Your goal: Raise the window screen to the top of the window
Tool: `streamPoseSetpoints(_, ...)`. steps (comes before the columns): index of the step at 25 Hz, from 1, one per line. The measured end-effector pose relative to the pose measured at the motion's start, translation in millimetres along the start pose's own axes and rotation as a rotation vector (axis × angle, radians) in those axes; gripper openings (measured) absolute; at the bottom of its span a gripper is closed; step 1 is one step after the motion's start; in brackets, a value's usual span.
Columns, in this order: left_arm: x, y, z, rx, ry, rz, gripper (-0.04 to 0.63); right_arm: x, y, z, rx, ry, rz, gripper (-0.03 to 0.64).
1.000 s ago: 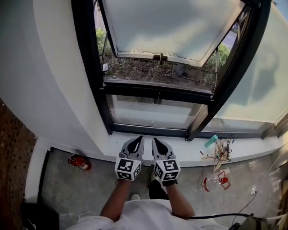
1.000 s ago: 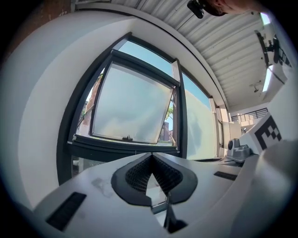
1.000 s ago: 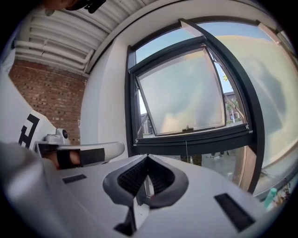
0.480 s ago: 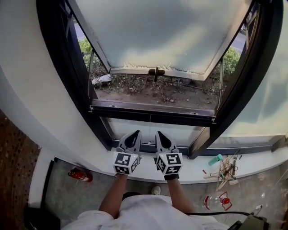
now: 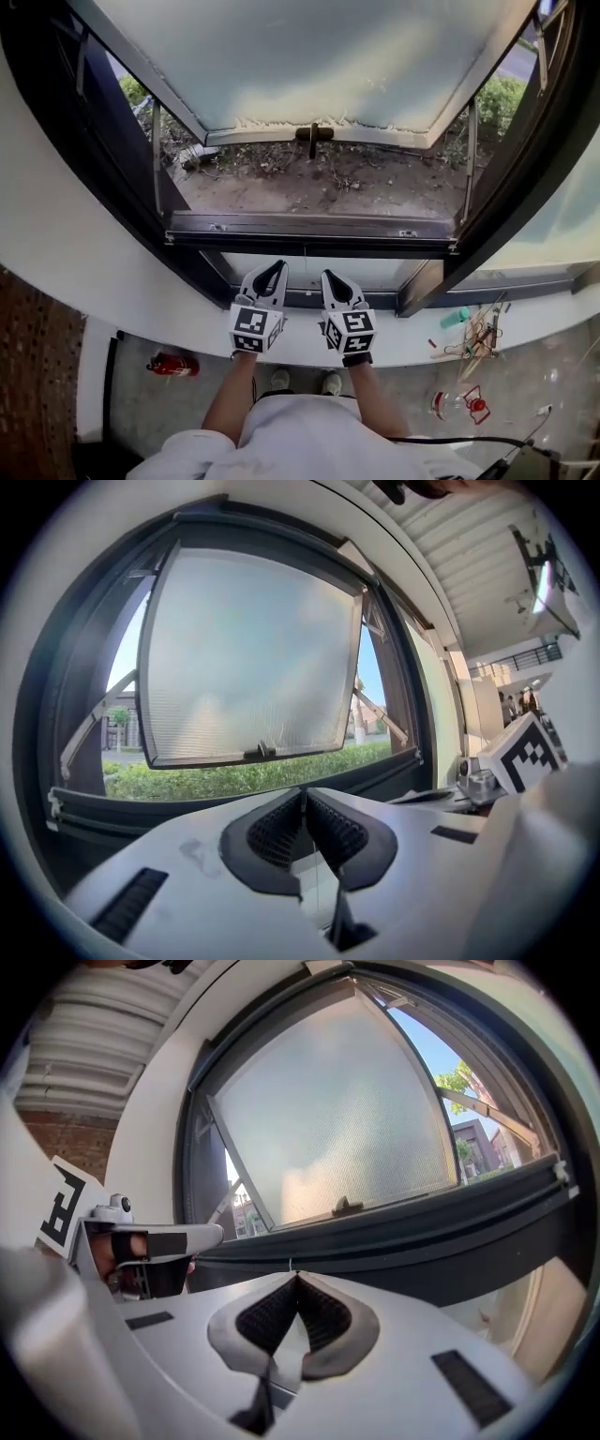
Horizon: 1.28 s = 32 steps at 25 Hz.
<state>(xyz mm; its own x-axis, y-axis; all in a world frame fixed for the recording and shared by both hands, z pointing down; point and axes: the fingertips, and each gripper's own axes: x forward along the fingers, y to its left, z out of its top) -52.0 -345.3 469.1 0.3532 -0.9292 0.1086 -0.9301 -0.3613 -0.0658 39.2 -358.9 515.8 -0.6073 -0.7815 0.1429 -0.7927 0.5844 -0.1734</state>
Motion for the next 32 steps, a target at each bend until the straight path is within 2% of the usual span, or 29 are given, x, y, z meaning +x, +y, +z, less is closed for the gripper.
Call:
streamPoseSetpoints(3,19.1,6.7,-16.4,0.157,0.111,-0.024,0.002,13.5,-13.4,-15.6,0.015,0.016,-0.025,-0.003)
streamPoseSetpoints(9,42.0,19.1,-39.7,0.567,0.238,-0.088,0.063,40.6,-34.3,-76.1,0.062,0.107,-0.078,-0.003)
streamPoseSetpoints(12,48.3,24.3,-47.2,0.750,0.288,-0.120,0.087,48.4,-34.6,-100.9,0.084,0.131,-0.067,-0.003)
streamPoseSetpoints(16,53.8,38.2,-58.1,0.998,0.372,-0.101,0.089,55.9,-31.5,-122.8,0.075,0.136,-0.044,-0.003)
streamPoseSetpoints(19,55.2,41.2,-63.1,1.052,0.376,-0.115,0.089,60.7,-31.1,-144.7,0.059,0.175,-0.040,-0.003)
streamPoseSetpoints(23,55.3,40.6,-62.1,1.049,0.314,-0.120,0.089,70.9,-32.5,-176.4,0.041,0.237,-0.036,0.118)
streamPoseSetpoints(25,56.6,41.3,-61.6,1.045,0.300,-0.118,0.089,79.0,-35.3,-194.5,0.026,0.276,-0.051,0.153)
streamPoseSetpoints(30,57.3,40.5,-61.7,1.078,0.351,-0.134,0.089,97.7,-36.2,-246.4,0.026,0.399,-0.076,0.169)
streamPoseSetpoints(32,57.2,39.7,-62.1,1.081,0.353,-0.132,0.089,104.6,-45.6,-265.9,0.028,0.466,-0.130,0.169)
